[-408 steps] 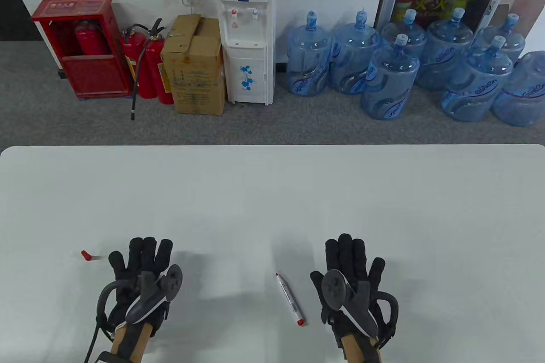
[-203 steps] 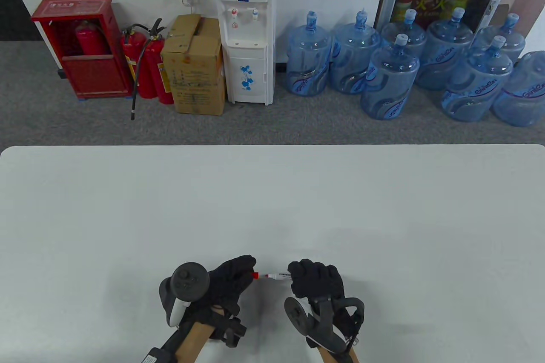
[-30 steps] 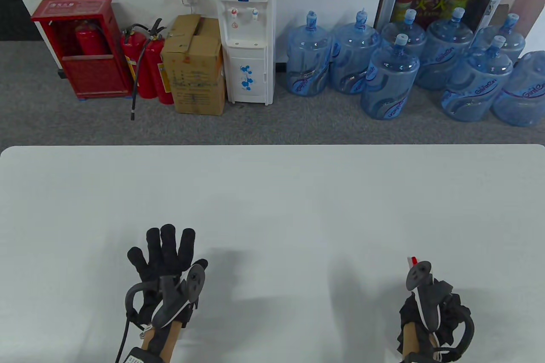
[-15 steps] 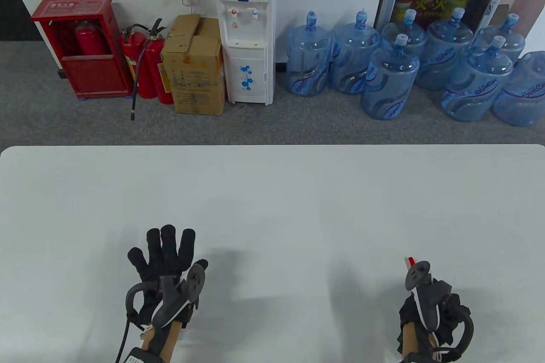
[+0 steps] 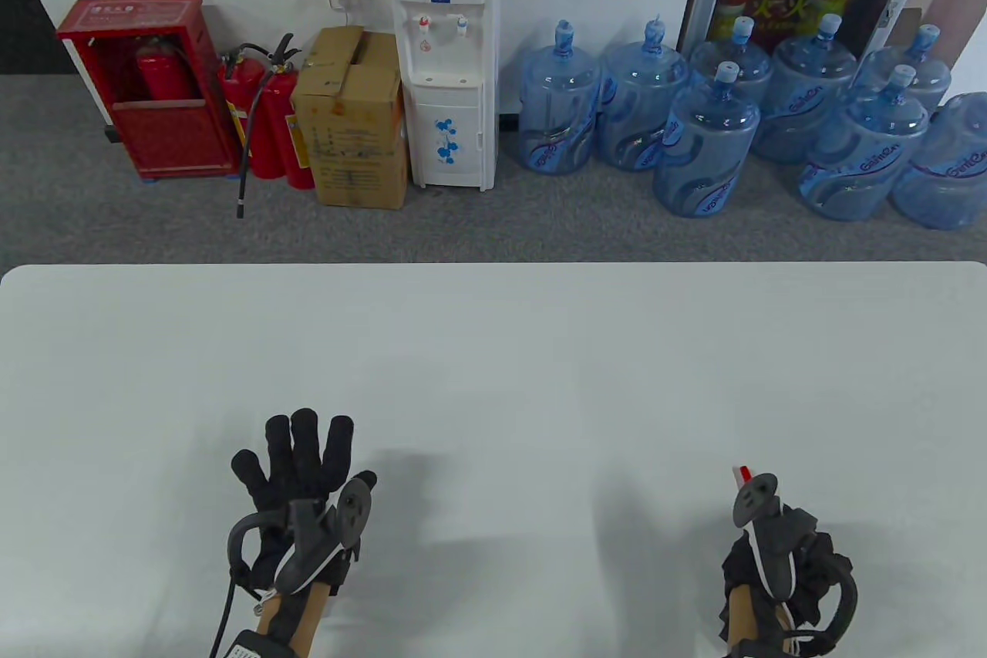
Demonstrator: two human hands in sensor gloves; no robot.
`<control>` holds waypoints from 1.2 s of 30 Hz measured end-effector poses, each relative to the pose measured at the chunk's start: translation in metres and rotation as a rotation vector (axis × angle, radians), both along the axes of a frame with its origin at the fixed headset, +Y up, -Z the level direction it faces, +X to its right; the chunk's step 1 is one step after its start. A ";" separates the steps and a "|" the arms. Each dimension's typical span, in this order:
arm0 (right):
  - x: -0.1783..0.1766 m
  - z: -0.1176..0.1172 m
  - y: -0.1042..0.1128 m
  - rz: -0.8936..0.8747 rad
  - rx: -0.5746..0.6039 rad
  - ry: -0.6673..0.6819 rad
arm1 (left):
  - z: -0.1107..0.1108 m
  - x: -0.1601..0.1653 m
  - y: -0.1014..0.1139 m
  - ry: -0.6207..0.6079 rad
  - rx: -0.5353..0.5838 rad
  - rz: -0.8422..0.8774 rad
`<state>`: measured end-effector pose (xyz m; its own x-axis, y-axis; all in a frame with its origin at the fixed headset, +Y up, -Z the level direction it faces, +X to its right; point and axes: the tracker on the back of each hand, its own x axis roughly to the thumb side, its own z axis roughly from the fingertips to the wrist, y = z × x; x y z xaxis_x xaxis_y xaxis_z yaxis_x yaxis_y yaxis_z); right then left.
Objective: Insert the marker cap back onto the marker
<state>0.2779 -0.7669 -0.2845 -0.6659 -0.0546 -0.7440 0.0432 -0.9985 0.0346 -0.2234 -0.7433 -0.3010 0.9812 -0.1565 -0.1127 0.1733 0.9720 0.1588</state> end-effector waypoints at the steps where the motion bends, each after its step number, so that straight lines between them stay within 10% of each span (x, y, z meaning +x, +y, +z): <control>1: 0.000 0.000 0.000 0.000 0.000 0.000 | 0.000 0.000 0.000 0.001 -0.001 0.001; 18: -0.012 0.002 0.017 0.046 0.077 0.044 | 0.000 0.000 -0.001 -0.002 -0.002 0.003; 36: -0.120 0.013 0.050 -0.036 0.330 0.442 | 0.000 0.004 0.001 -0.024 0.011 0.026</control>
<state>0.1579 -0.7169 -0.2718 -0.9158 0.1625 -0.3674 -0.0513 -0.9543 -0.2943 -0.2195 -0.7423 -0.3006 0.9874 -0.1295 -0.0905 0.1436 0.9744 0.1733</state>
